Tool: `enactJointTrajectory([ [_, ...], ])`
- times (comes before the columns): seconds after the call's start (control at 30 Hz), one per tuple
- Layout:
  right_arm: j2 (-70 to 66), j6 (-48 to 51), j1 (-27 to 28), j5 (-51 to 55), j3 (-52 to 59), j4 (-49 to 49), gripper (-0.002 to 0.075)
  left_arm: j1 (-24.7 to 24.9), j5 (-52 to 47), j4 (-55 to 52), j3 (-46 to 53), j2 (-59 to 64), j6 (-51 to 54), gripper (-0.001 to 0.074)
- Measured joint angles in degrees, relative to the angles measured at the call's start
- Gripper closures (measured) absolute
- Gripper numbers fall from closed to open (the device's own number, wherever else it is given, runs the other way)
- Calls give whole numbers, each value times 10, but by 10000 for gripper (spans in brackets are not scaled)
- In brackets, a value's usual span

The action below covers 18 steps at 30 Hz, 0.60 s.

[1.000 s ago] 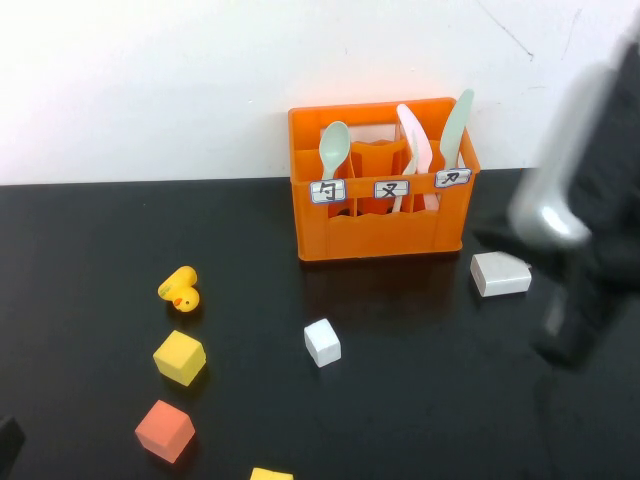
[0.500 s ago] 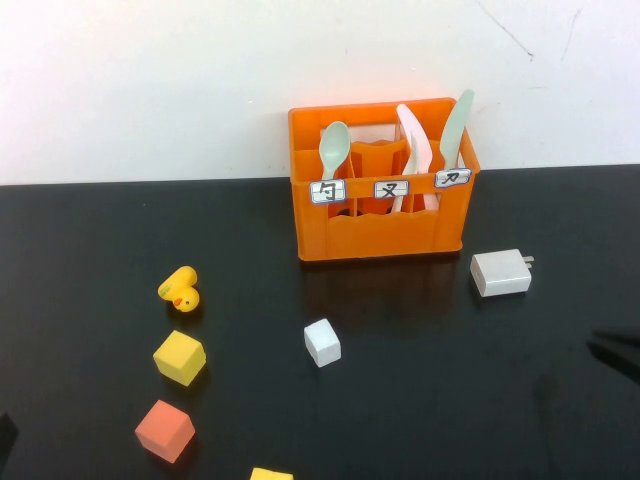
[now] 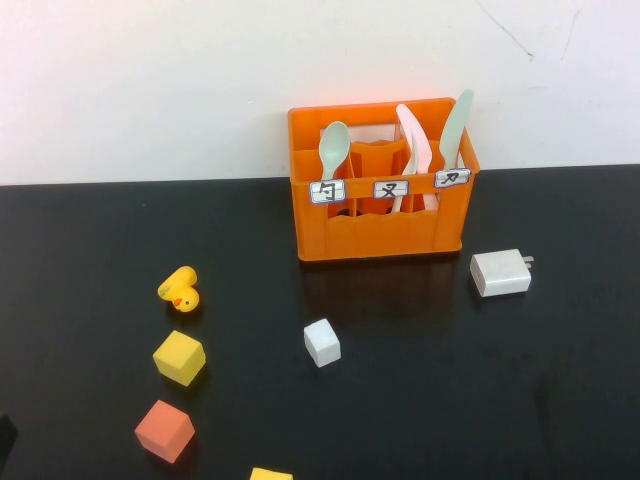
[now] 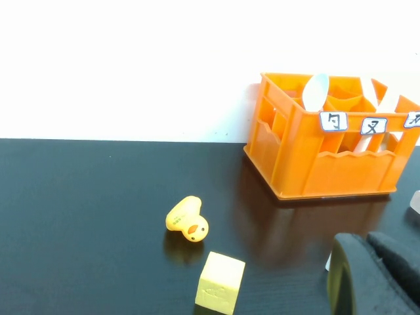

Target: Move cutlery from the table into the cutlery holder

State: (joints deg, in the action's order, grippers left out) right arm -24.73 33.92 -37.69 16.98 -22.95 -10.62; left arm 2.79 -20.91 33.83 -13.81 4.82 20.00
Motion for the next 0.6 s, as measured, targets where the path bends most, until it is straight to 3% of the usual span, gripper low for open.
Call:
enactJointTrajectory([
  [0.6, 14, -23, 0, -24, 51, 30, 728, 0, 6, -1, 0, 0, 6, 736],
])
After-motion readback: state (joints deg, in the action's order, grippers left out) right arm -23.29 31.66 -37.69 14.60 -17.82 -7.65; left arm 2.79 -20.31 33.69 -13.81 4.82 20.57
